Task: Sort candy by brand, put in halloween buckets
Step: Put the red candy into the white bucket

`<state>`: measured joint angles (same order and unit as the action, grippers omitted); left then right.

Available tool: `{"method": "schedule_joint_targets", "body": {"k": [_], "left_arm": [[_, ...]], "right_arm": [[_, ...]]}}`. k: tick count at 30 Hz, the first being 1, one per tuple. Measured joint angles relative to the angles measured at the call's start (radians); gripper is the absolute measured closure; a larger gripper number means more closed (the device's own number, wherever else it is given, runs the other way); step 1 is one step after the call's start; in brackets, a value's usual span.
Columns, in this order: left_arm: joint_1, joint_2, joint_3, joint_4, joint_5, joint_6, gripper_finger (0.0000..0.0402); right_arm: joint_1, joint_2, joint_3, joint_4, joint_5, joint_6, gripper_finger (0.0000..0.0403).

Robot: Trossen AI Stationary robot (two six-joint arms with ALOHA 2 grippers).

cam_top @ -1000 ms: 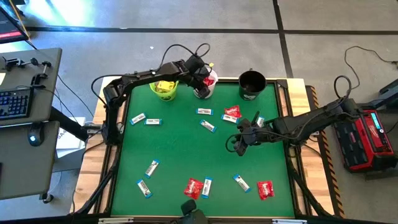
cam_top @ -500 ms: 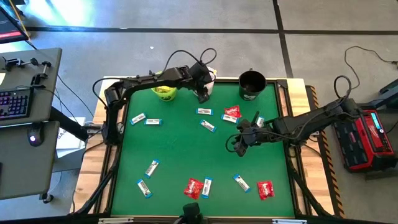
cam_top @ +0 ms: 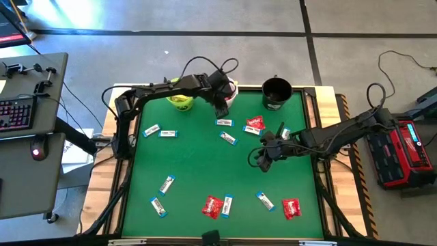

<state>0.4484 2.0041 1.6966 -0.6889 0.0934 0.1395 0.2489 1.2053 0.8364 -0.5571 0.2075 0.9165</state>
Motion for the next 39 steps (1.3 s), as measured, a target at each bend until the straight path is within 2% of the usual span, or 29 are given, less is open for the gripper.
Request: {"method": "schedule_joint_targets", "body": {"k": [6, 9, 13, 17, 21, 23, 28, 34, 39], "left_arm": [[0.009, -0.005, 0.005, -0.034, 0.036, -0.007, 0.0253], [0.014, -0.014, 0.021, -0.038, 0.036, -0.007, 0.0276], [0.019, -0.053, 0.019, -0.042, 0.037, -0.005, 0.0327], [0.012, -0.108, -0.059, 0.035, 0.039, -0.035, 0.0388], [-0.012, -0.182, -0.201, 0.191, 0.038, -0.099, 0.0392], [-0.028, -0.224, -0.269, 0.268, 0.033, -0.128, 0.0394], [-0.079, -0.349, -0.415, 0.395, -0.02, -0.155, 0.0399], [-0.154, -0.479, -0.526, 0.463, -0.028, -0.165, 0.0401], [-0.211, -0.544, -0.611, 0.483, -0.033, -0.223, 0.0401]], "right_arm": [[0.0, 0.0, 0.0, 0.0, -0.015, 0.0, 0.0258], [0.0, 0.0, 0.0, -0.003, -0.015, 0.0, 0.0258], [0.0, 0.0, 0.0, -0.02, -0.036, 0.026, 0.0267], [0.019, 0.0, 0.0, -0.062, -0.037, 0.056, 0.031], [0.062, 0.0, 0.0, -0.101, -0.037, 0.111, 0.038], [0.093, 0.0, 0.0, -0.106, -0.059, 0.138, 0.0396], [0.202, 0.0, 0.0, -0.115, -0.119, 0.278, 0.0358], [0.376, 0.007, 0.0, -0.143, -0.16, 0.47, 0.0298], [0.495, 0.081, 0.0, -0.141, -0.181, 0.525, 0.0246]]}}
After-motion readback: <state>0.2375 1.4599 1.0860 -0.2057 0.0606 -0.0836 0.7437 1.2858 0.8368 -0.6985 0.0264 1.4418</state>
